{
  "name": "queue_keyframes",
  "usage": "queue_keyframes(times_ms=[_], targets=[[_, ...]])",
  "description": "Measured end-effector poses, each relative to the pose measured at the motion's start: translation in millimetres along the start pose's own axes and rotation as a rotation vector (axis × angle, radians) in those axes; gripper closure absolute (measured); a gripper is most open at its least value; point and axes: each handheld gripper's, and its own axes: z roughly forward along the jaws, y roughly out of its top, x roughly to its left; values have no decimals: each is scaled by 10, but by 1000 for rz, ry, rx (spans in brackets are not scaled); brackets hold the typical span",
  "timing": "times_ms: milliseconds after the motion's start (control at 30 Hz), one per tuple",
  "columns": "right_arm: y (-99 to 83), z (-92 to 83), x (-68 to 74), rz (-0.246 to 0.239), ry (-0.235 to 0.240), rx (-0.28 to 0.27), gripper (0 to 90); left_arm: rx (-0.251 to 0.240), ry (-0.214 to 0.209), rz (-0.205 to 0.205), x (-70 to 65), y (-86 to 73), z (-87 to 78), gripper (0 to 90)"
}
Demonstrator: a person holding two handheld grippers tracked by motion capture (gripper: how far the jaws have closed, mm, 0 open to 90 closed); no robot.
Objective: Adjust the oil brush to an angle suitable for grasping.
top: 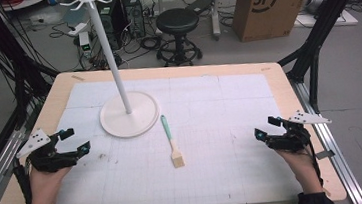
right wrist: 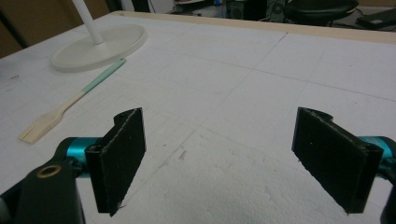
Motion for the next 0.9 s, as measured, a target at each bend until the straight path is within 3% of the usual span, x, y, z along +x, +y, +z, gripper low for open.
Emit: queue_keyframes(times_ms=[533,767,900], targets=[[-1,-44,-25,-1,-7,-7,166,-18,-5,-12,-21,15,1,160],[0,-41,-27,3,-6,-6,166,-34,-46,-17,-71,62,53,269],[0,-34,-34,2,-6,-7,166,-27,-86,17,-168,134,163,381]])
